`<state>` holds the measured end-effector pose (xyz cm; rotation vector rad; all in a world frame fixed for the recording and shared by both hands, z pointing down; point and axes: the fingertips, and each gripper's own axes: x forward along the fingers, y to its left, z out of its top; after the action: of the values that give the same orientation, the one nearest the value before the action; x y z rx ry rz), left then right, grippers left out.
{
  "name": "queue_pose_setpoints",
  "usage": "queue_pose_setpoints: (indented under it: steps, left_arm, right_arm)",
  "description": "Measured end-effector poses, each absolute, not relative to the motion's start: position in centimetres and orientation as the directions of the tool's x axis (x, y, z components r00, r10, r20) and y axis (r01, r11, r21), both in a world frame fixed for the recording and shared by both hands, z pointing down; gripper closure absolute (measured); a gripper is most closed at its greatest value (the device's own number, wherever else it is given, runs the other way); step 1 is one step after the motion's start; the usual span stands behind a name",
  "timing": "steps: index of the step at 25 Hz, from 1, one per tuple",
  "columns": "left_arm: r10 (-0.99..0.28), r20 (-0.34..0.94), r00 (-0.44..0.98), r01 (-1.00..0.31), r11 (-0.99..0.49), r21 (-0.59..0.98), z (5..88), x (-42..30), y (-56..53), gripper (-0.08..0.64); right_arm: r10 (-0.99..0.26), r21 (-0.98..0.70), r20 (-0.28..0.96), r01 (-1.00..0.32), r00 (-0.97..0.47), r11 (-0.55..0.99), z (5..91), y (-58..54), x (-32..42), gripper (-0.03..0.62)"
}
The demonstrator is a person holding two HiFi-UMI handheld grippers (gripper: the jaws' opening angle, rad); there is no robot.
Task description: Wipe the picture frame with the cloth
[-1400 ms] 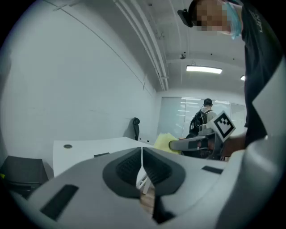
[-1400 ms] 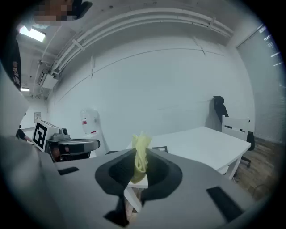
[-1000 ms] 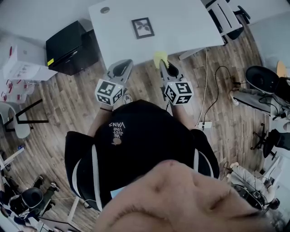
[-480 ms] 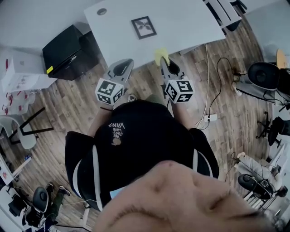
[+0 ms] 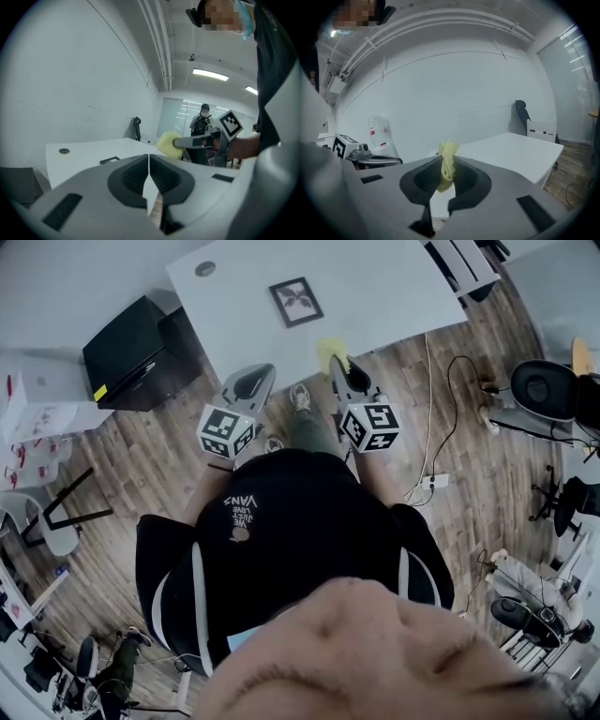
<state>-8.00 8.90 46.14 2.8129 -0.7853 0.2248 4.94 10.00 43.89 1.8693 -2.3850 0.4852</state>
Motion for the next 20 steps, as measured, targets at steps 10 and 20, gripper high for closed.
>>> queue_pose_setpoints:
  steps: [10,20]
  left_arm:
    - [-0.528,0.209,0.823,-0.56,-0.815,0.146,46.0,-6.6,2.7,0.54]
    - [-0.554,0.223,0.802,-0.589,-0.795,0.144,46.5,-5.4,-2.5,0.54]
  right_arm:
    - [-0.917,-0.204,0.258,-0.945,-0.303,0.255,44.2,2.8,6.2,0.543]
    - [-0.901,-0.209,0.268,-0.933,-0.342,0.292,44.9,-3.1,7.3,0.543]
